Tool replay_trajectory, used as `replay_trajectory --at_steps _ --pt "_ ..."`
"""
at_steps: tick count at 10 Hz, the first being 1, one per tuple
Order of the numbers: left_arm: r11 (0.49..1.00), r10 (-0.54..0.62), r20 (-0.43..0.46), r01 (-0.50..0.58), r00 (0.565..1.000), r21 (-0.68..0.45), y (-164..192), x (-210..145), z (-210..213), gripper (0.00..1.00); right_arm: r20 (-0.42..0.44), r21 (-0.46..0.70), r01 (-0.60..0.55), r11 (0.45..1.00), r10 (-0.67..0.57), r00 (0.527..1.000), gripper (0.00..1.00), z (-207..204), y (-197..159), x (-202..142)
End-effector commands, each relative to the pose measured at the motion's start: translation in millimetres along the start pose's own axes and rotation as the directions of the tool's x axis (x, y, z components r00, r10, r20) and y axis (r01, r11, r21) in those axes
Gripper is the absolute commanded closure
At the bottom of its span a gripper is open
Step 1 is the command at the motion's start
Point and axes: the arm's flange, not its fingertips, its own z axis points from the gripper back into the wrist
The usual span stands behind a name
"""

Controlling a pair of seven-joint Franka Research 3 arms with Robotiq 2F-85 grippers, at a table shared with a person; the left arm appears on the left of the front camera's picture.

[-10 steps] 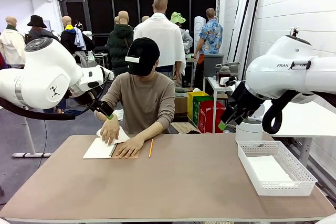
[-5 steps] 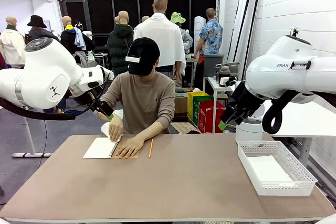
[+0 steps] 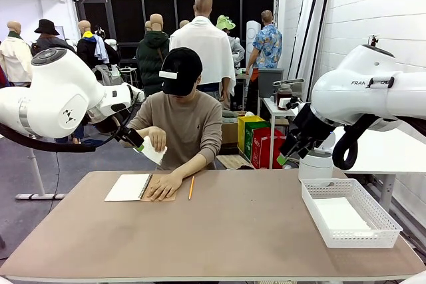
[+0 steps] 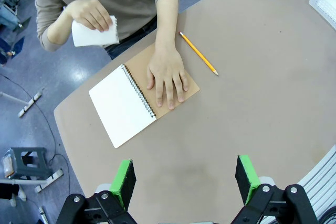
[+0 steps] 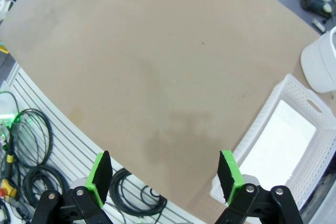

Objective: Sort the paper based on its condition.
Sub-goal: If a person hands you a paper, place it in the Organizing basket , and if it's crumpled, put it in the Trash can.

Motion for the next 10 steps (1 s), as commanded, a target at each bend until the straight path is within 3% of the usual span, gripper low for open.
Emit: replay_trajectory --at_steps 1,10 --pt "1.0 0.001 0.0 -0.001 1.0 0.0 0.3 -0.1 0.5 0.0 -0.009 0.005 -0.001 1.0 0.001 1.0 0.0 2.1 0.5 1.2" --pt "1.0 0.001 0.0 -0.001 1.0 0.0 0.3 -0.1 0.5 0.0 -0.009 0.005 -0.001 1.0 0.001 1.0 0.0 2.1 0.5 1.2"
